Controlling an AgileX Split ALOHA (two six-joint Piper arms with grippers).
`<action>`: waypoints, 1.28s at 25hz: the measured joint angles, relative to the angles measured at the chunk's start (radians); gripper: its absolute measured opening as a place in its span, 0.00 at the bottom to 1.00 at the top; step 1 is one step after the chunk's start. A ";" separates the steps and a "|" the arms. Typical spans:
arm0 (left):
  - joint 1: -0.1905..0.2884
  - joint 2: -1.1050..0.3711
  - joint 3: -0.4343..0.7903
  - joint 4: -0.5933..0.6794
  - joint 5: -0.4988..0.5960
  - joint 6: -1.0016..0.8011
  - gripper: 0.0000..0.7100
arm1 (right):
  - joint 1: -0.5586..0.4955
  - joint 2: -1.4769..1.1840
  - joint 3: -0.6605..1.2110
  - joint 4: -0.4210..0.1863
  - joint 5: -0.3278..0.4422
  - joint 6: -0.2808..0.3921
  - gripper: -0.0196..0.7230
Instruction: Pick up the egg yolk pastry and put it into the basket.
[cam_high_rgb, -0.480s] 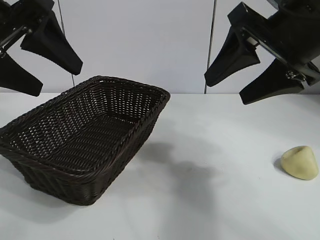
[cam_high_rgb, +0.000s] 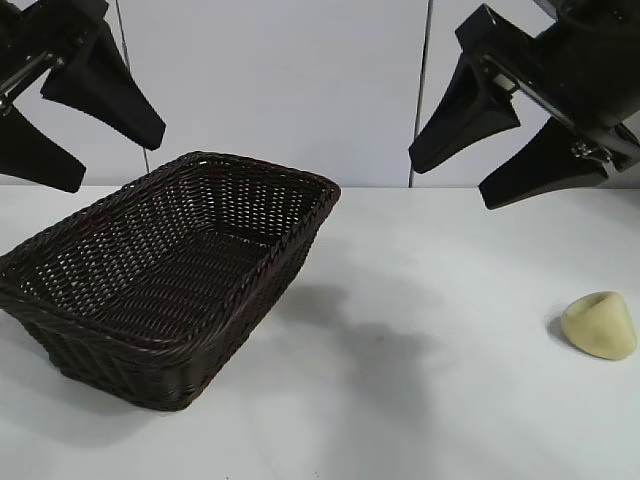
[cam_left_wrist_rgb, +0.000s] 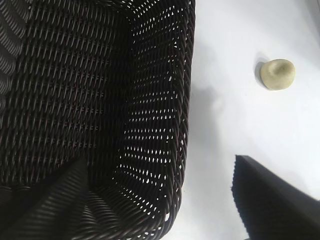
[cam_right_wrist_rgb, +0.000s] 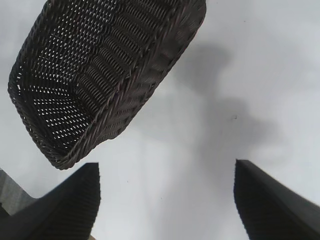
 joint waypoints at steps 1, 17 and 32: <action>0.000 0.000 0.000 0.000 0.000 0.000 0.81 | 0.000 0.000 0.000 0.000 0.000 0.000 0.75; 0.000 0.000 0.000 0.000 0.000 0.000 0.81 | 0.000 0.000 0.000 0.000 0.003 0.000 0.75; 0.000 0.000 -0.003 0.012 0.042 -0.226 0.81 | 0.000 0.000 0.000 0.000 0.003 0.002 0.75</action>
